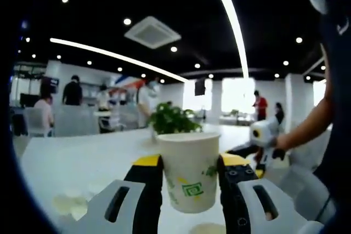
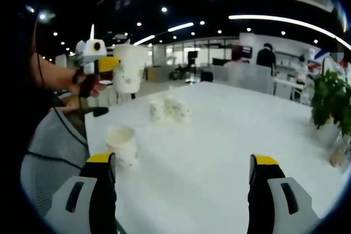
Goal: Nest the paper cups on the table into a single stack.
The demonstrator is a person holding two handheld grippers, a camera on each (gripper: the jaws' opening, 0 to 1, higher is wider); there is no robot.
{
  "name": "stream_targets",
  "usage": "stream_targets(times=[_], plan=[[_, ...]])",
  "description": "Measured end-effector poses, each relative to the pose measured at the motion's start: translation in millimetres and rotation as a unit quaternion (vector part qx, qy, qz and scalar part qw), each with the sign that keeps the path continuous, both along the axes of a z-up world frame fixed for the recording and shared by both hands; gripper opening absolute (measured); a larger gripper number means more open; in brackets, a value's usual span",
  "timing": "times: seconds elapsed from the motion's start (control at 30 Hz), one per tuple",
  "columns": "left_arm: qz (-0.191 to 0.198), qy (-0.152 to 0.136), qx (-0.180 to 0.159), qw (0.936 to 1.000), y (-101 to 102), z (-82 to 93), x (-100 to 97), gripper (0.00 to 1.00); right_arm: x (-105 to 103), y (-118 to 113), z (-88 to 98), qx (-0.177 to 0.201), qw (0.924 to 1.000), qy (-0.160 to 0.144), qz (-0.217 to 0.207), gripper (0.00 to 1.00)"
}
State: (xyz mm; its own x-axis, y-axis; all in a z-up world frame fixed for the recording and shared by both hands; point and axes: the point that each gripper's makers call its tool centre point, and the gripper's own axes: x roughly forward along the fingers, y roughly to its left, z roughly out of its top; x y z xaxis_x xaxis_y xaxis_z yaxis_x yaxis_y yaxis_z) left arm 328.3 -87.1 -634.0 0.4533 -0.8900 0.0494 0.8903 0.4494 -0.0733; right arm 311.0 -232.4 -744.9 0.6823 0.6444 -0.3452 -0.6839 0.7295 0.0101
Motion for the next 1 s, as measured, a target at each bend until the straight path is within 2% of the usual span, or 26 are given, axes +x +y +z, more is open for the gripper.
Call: stream_targets(times=[0.53,0.7,0.8,1.0], plan=[[-0.006,0.002,0.003,1.0000,-0.7,-7.5,-11.8,0.38,-0.8,1.3,-2.3,0.002,1.0000,0.002,0.000,1.00],[-0.006,0.002,0.018,0.9998,-0.1,-19.3,-13.3,0.38,-2.6,0.6,-2.8,0.003,1.0000,0.003,-0.002,1.00],[-0.002,0.012,0.037,0.9992,2.0,-35.0,-12.8,0.37,-4.5,-0.1,-4.4,0.002,1.0000,0.005,-0.003,1.00],[-0.004,0.024,0.035,0.9991,2.1,-46.8,-17.0,0.37,-6.9,0.1,-6.5,0.002,1.0000,0.007,-0.003,1.00]])
